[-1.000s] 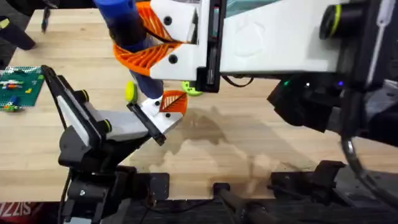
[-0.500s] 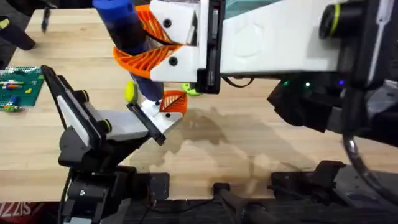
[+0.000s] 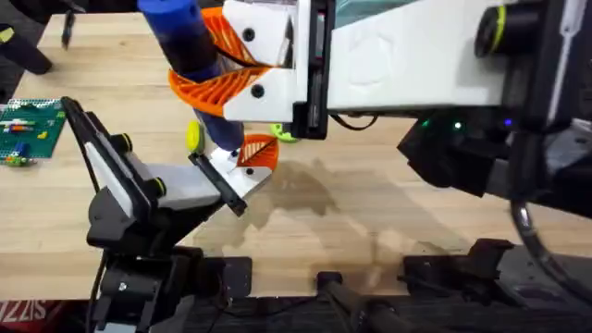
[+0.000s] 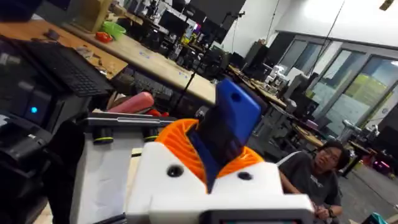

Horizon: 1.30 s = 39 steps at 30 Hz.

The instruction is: Pick up the gripper from the table and insert it into the empty holder that is missing its gripper. Then pick up a screw, insert it into the mounting hole, and use the screwdriver to tighten it. Finally, clean up the table by picking up the vegetable and placing it into the bucket.

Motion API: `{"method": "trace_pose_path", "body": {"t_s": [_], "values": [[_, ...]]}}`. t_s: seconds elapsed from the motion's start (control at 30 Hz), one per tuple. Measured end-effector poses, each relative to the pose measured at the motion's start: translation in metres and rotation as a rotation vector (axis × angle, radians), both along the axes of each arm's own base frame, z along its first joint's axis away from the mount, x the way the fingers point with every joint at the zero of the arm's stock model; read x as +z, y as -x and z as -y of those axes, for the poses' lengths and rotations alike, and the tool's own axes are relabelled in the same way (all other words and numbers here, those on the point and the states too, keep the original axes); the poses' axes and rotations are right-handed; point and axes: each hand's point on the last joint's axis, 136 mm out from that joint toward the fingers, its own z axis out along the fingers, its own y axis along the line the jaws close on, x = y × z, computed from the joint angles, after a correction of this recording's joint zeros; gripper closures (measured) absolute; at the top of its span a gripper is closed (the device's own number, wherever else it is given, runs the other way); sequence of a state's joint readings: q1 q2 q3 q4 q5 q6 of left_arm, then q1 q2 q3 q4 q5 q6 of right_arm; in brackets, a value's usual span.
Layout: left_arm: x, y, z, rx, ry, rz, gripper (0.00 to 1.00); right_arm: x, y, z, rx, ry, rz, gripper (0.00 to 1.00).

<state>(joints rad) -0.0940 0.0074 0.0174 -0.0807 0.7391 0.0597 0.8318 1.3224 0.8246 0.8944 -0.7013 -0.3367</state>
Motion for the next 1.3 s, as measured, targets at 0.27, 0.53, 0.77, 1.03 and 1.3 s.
{"method": "trace_pose_path", "body": {"t_s": [0.27,0.53,0.77,1.03,1.3], "values": [[0.0000,0.0000,0.0000,0.000,0.000,0.000,0.986,0.0000,0.0036,-0.0017,0.011,0.000,-0.007,0.996],[0.0000,0.0000,0.0000,0.000,0.000,0.000,0.986,-0.0007,0.0052,-0.0027,0.018,0.003,-0.017,0.996],[0.0001,0.0000,0.0000,0.000,0.000,0.000,0.986,-0.0030,0.0047,-0.0032,0.018,0.012,-0.024,0.996],[0.0000,0.0000,0.0000,0.000,0.000,0.000,0.985,-0.0036,0.0045,-0.0033,0.017,0.014,-0.026,0.996],[0.0001,0.0001,0.0000,0.000,0.000,0.000,0.986,-0.0004,0.0052,-0.0026,0.018,0.002,-0.014,0.996]]}}
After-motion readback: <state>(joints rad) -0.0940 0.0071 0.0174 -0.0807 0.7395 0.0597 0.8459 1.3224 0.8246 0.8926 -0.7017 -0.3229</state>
